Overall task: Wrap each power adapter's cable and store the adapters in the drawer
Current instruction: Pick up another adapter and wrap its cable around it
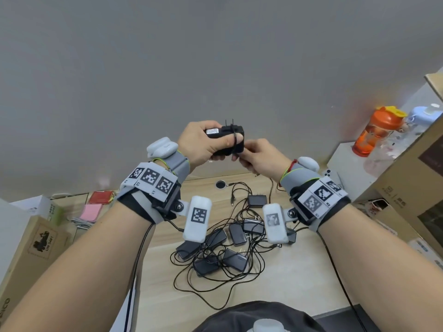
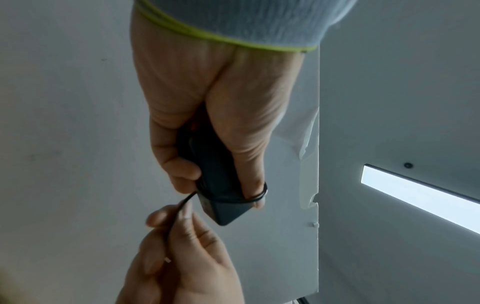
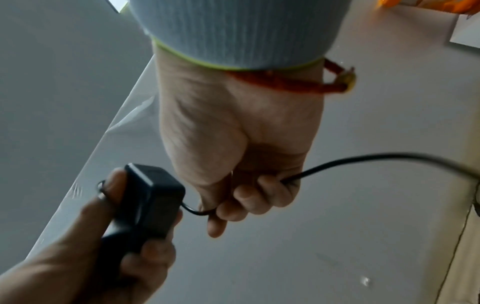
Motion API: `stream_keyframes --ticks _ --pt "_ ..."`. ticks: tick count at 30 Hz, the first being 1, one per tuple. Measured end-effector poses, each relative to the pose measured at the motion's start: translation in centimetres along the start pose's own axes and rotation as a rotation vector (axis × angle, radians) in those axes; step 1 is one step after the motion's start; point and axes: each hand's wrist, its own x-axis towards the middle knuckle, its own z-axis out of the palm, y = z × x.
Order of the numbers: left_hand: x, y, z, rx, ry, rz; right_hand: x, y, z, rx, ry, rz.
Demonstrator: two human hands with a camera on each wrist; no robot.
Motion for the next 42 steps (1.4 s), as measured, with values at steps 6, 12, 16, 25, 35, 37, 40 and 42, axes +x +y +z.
stream_keyframes --ticks 6,12,16,25,35,37,40,42 --pt "1.7 -0.8 -1.3 -0.004 0.14 -0.043 -0.8 -1.5 0.7 -0.172 -0.084 -0.048" --pt "1.9 -2.6 -2.2 0.143 0.099 -0.081 -1.2 -3.7 -0.8 -0.2 -0.038 -0.154" --pt "1.5 -2.8 -1.9 0.194 0.006 -0.064 -0.5 -4.2 -1.9 -0.182 0.016 -0.202" --pt "0.8 -1.3 -1.1 0.238 -0.168 0.001 0.5 -4.5 -3.6 -0.021 0.125 -0.22" --pt "0.3 0.7 -0.4 0.098 -0.167 0.056 0.7 -2.7 -2.9 -0.019 0.155 -0.141" --pt "0.4 1.0 -0.3 0.049 -0.09 0.063 0.8 -1.8 -2.4 -0.019 0.136 -0.099" --pt "0.8 1.2 -0.3 -0.017 -0.004 0.055 0.4 -1.2 -1.3 -0.072 0.046 -0.088" --pt "1.3 1.0 -0.6 -0.041 0.038 0.046 0.0 -1.5 -0.6 -0.123 -0.024 -0.105"
